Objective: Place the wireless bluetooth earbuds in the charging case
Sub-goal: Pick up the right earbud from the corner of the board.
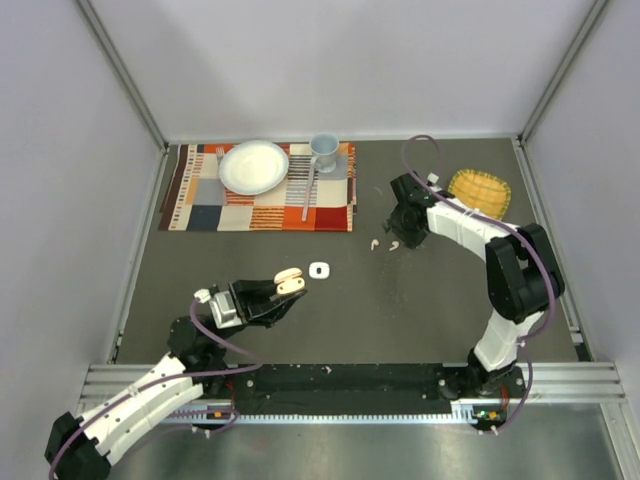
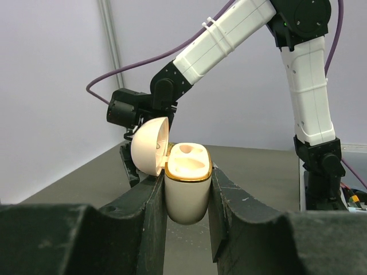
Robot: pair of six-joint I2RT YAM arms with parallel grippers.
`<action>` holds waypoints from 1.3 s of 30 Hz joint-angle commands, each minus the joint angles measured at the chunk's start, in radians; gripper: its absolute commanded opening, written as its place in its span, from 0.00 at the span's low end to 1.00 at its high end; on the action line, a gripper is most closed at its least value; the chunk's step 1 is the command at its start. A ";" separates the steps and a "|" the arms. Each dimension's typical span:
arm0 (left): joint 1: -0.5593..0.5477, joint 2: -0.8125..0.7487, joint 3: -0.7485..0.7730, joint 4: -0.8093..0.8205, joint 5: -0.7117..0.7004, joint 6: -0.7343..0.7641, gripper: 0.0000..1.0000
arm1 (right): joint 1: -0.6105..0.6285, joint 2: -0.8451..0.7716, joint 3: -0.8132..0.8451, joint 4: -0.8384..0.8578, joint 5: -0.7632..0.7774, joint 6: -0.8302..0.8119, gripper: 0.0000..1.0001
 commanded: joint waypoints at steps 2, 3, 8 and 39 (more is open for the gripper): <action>-0.003 -0.018 -0.066 0.020 -0.015 0.010 0.00 | -0.023 0.052 0.071 -0.018 0.011 0.021 0.53; -0.001 -0.020 -0.066 0.019 -0.016 0.011 0.00 | -0.023 0.062 0.074 -0.018 0.013 0.018 0.53; -0.001 -0.026 -0.064 0.010 -0.023 0.014 0.00 | -0.024 0.085 0.086 -0.027 0.014 0.015 0.49; -0.001 -0.032 -0.063 -0.010 -0.033 0.022 0.00 | -0.026 0.173 0.108 -0.035 -0.003 -0.001 0.30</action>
